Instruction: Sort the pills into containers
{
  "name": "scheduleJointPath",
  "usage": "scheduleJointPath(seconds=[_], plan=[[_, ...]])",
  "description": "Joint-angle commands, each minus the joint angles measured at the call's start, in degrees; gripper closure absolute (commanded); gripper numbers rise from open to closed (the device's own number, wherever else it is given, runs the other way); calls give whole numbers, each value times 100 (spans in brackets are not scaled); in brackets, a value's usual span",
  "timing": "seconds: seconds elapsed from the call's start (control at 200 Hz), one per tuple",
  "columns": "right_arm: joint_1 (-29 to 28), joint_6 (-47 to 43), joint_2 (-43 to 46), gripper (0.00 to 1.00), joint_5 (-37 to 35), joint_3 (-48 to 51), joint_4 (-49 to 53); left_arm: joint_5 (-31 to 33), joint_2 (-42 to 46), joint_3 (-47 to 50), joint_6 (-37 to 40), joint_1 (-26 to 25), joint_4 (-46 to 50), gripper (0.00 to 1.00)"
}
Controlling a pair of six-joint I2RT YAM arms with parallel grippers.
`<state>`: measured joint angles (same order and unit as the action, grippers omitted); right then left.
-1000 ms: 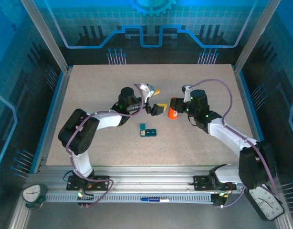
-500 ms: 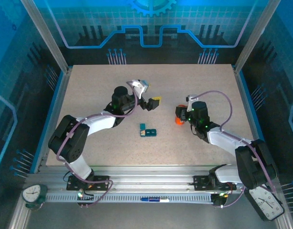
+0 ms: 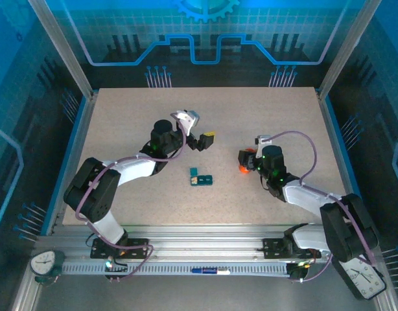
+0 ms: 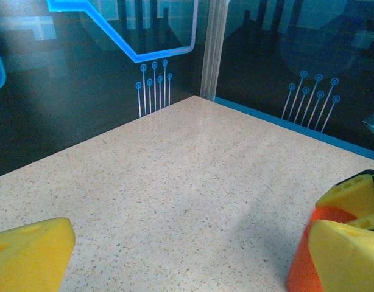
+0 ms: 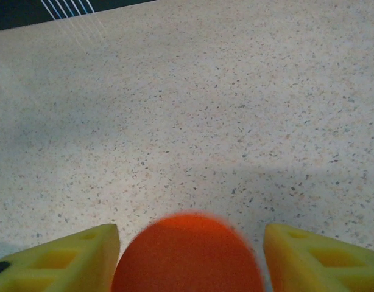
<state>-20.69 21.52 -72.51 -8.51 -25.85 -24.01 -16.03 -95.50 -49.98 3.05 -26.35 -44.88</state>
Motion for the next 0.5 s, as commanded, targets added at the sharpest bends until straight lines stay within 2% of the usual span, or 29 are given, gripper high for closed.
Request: scheduleJointPath(seconds=[0.0, 0.16, 0.265, 0.42, 0.495], plan=[[-55, 13, 353, 29, -44, -135, 327, 135, 186, 54, -91, 59, -41, 1], [-32, -13, 827, 23, 364, -716, 1342, 135, 293, 136, -266, 201, 30, 1], [-52, -46, 936, 22, 1037, -1291, 2190, 91, 395, 201, -387, 330, 143, 1], [-353, -181, 584, 22, 1881, -2158, 3382, 71, 571, 319, -422, 479, 349, 2], [-643, -287, 351, 22, 2075, -2414, 3781, -49, 652, 317, -470, 556, 529, 8]])
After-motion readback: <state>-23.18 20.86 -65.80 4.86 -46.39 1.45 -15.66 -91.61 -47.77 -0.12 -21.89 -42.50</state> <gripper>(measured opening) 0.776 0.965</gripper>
